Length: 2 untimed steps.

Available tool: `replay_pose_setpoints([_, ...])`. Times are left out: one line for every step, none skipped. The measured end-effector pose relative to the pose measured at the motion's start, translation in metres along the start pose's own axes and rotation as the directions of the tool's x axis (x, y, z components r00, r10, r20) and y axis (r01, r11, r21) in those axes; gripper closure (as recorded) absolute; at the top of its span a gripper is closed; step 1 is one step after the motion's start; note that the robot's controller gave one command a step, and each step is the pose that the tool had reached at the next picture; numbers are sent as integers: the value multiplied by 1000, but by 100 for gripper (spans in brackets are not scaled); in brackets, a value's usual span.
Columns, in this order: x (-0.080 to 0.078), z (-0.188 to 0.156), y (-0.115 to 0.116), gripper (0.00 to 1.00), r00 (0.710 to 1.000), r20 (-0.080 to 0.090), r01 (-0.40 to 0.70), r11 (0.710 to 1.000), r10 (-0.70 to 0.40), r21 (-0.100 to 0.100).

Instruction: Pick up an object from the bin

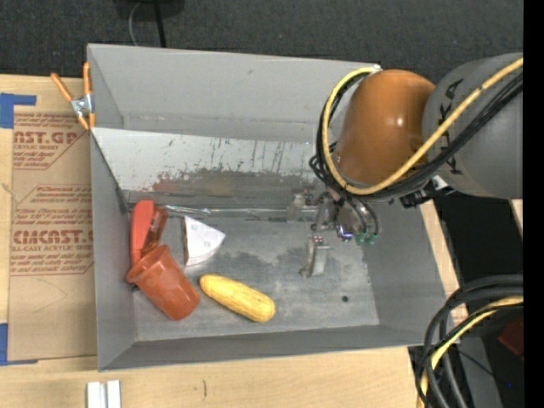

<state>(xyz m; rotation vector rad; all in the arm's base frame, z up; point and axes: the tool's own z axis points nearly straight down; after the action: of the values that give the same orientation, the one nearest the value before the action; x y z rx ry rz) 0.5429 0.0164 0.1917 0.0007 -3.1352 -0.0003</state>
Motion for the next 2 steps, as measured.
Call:
replay_pose_setpoints([-2, -4, 0, 0, 1000, 8, 0, 1000, 0, 0])
replay_pose_setpoints([24, 37, -4, 0, 1000, 12, 1, 1000, -1, -1])
